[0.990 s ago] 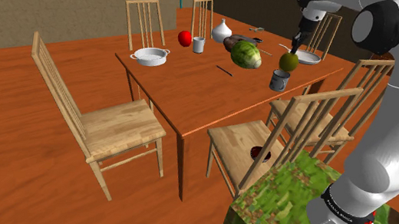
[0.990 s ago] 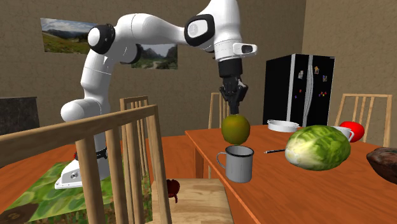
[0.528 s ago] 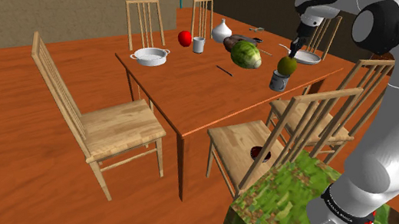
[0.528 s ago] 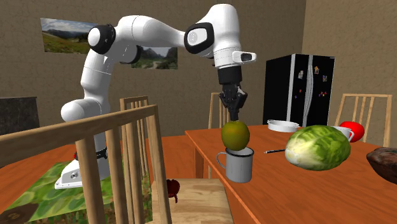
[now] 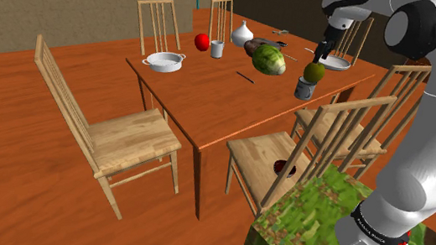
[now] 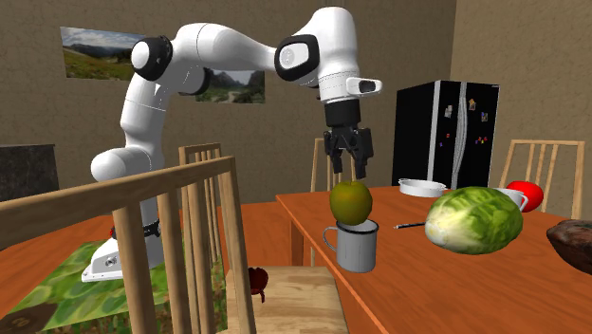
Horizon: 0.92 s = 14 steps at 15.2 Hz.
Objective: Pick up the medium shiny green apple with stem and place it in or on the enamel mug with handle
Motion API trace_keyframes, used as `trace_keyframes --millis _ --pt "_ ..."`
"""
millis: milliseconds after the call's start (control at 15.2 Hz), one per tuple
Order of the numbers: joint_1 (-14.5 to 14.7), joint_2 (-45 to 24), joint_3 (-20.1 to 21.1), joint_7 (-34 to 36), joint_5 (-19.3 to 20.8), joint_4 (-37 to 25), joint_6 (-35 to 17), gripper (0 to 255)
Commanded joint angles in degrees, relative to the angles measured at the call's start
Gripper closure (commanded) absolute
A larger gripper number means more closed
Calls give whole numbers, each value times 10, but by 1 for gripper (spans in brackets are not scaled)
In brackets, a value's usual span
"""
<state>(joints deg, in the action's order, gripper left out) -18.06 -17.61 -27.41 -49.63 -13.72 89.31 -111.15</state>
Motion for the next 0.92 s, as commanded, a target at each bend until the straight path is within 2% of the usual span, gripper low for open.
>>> trace_keyframes --millis 0,66,330,858 --pt "0 0 0 0 0 0 0 0" --pt "0 -1 0 0 0 -1 0 0" --pt "-4 12 -5 7 8 -56 67 0" --pt "-4 12 -5 7 8 -56 67 0"
